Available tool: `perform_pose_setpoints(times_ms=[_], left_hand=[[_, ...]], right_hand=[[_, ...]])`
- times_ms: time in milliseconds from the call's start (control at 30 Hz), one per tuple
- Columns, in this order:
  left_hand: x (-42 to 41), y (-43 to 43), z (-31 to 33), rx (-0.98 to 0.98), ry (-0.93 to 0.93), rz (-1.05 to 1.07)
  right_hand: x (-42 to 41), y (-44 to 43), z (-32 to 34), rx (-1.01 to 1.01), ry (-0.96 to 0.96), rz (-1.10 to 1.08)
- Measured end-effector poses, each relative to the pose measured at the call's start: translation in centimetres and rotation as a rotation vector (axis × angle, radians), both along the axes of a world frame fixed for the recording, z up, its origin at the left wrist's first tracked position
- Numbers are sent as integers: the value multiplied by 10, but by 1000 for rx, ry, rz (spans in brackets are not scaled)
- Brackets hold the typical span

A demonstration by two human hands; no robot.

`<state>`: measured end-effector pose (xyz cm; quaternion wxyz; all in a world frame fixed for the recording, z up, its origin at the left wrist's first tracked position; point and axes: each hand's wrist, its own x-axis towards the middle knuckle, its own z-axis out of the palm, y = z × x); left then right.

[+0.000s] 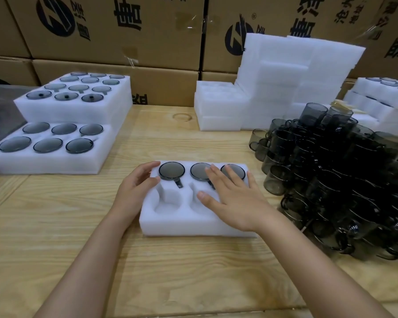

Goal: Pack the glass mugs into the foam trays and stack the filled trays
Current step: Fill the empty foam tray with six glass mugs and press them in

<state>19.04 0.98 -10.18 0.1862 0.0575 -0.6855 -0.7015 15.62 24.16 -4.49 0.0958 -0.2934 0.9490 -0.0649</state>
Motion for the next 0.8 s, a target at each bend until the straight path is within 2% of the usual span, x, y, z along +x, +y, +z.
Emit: perform_pose_setpoints(times_ms=[333, 433, 467, 500, 567, 633, 667, 733, 800], left_hand=[[2, 1, -1, 23, -3, 7], [1, -1, 1, 21, -8, 7], [1, 0, 1, 17, -12, 8], [1, -1, 2, 13, -15, 11], [2, 1, 2, 10, -15, 13], [2, 0, 2, 14, -5, 11], [1, 0, 1, 17, -3, 10], [0, -2, 0, 21, -4, 5], [1, -1, 0, 31, -5, 0]], right_hand=[[1, 3, 0, -103, -54, 6], [2, 13, 20, -317, -133, -38], [0, 21, 32, -373, -88, -48], [-6, 30, 47, -398, 56, -39], [-22, 58, 78, -410, 469, -47], [-49, 94, 105, -368, 704, -238], [-65, 114, 113, -284, 717, -397], [-96, 157, 118, -35, 570, -706], [-118, 192, 109, 130, 391, -868]])
